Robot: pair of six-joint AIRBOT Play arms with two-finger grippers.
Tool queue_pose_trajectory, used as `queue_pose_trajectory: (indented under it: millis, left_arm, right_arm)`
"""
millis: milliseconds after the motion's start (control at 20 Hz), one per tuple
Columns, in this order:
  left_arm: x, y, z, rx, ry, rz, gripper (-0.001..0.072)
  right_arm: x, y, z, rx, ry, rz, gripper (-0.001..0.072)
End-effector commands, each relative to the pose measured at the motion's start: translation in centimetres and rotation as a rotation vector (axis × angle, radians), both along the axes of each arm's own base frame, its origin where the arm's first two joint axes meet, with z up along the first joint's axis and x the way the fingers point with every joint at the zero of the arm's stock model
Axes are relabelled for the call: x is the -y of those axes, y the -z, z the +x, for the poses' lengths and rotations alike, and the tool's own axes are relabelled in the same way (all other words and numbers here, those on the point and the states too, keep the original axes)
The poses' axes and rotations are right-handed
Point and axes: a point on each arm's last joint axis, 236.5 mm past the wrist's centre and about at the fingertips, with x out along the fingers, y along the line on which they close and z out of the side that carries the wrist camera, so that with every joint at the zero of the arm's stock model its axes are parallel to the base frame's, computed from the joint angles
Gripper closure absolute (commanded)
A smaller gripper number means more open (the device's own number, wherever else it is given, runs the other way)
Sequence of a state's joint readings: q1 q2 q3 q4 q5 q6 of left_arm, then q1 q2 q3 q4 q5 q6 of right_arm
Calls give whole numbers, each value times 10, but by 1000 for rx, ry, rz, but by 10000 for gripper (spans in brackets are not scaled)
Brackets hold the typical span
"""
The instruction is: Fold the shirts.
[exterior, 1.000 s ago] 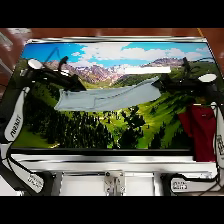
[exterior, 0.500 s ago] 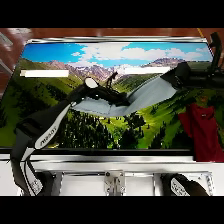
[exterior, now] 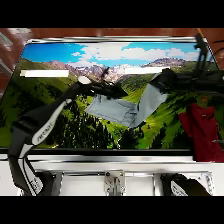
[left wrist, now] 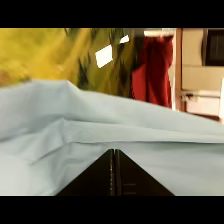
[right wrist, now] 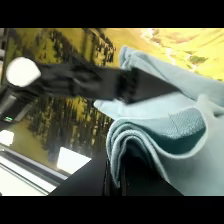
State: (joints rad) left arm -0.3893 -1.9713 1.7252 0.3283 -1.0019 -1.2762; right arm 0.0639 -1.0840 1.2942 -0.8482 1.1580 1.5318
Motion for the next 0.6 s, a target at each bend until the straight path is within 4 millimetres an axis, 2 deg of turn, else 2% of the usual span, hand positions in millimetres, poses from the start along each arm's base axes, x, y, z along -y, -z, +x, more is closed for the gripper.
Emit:
queue_pose_trajectory:
  millis: [0,100,200,300,400,450,500,550]
  left_arm:
    - [-130,-51,50,125,-142,106,671]
    - [-213,-98,62,193,-254,144,671]
    - [-279,-148,54,261,-345,153,671]
    - [-326,-188,35,321,-406,172,670]
    - [-353,-217,12,365,-436,194,670]
    - [-359,-227,1,389,-433,208,670]
    - [-362,-235,-9,412,-425,223,670]
    - [-361,-240,-17,423,-416,236,670]
  right_arm:
    - [-65,27,33,50,-18,10,658]
    - [-116,55,52,49,-19,64,658]
    - [-161,95,70,35,17,108,657]
    - [-197,145,77,-35,70,152,658]
    - [-222,195,75,-155,142,210,646]
    - [-228,212,75,-195,175,229,550]
    - [-232,226,75,-232,211,250,264]
    - [-233,231,75,-251,225,263,83]
